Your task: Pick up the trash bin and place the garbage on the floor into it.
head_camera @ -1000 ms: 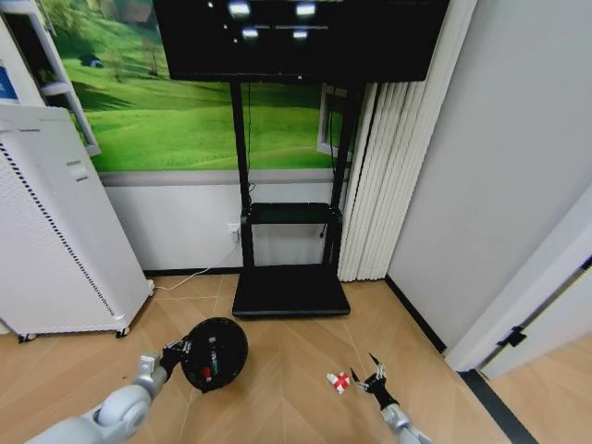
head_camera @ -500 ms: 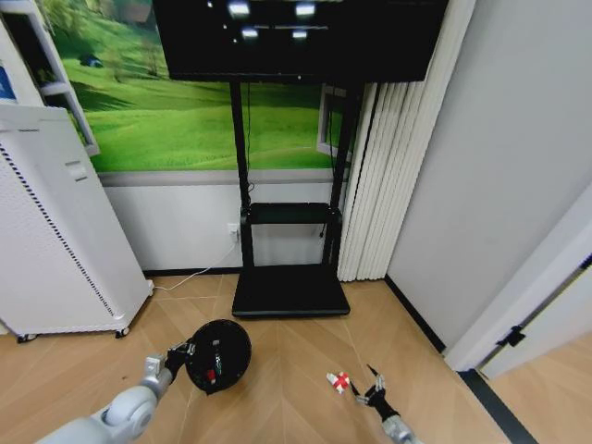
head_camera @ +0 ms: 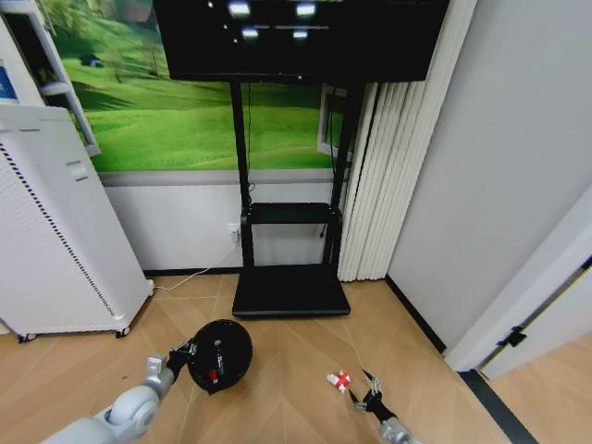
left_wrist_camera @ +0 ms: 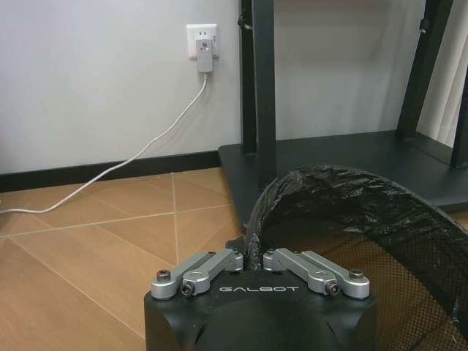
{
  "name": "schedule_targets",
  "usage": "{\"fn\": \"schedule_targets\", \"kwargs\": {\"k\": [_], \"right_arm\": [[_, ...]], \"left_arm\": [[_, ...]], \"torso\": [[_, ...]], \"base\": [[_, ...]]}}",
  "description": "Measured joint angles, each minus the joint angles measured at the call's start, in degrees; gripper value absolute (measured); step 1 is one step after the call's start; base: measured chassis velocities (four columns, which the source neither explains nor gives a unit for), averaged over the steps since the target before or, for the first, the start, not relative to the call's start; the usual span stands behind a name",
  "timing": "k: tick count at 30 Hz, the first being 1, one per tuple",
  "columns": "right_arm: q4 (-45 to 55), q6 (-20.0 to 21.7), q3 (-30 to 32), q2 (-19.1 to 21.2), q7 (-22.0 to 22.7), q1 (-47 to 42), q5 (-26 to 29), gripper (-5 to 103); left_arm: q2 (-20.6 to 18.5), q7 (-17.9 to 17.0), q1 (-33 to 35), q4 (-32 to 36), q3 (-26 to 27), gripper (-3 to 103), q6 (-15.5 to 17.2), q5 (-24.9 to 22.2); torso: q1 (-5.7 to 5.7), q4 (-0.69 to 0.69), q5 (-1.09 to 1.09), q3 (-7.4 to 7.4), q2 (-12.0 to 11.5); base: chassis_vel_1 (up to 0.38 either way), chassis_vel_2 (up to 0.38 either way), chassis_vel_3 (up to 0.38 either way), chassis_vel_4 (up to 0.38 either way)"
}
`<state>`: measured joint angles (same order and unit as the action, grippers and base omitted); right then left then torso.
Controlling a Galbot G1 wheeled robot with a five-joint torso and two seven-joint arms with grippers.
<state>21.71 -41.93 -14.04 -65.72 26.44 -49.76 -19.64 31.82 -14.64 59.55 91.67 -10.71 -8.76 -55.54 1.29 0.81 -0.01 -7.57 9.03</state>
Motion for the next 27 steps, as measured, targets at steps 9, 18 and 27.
{"fn": "schedule_targets", "kwargs": {"k": [9, 18, 27], "right_arm": [[-1.82, 0.07, -1.99, -1.6, -0.09, 1.65, -0.12, 100], [-3.21, 1.13, -4.84, -3.35, -0.13, 2.95, 0.89, 100], [-4.95, 1.7, -6.9, -4.9, -1.3, 5.08, 2.11, 100]], "left_arm": [[0.51, -0.02, -0.09, -0.01, -0.22, 6, -0.08, 0.26], [-0.14, 0.57, 0.32, 0.41, 0.65, 6, -0.48, 0.1], [-0.24, 0.97, 0.7, 0.54, 1.01, 6, -0.81, 0.06]], "torso": [[0.0, -0.01, 0.01, 0.0, 0.0], [0.0, -0.01, 0.0, 0.0, 0.0], [0.0, -0.01, 0.0, 0.0, 0.0]], "base": [[0.0, 0.0, 0.0, 0.0], [0.0, 0.0, 0.0, 0.0], [0.0, 0.0, 0.0, 0.0]]}}
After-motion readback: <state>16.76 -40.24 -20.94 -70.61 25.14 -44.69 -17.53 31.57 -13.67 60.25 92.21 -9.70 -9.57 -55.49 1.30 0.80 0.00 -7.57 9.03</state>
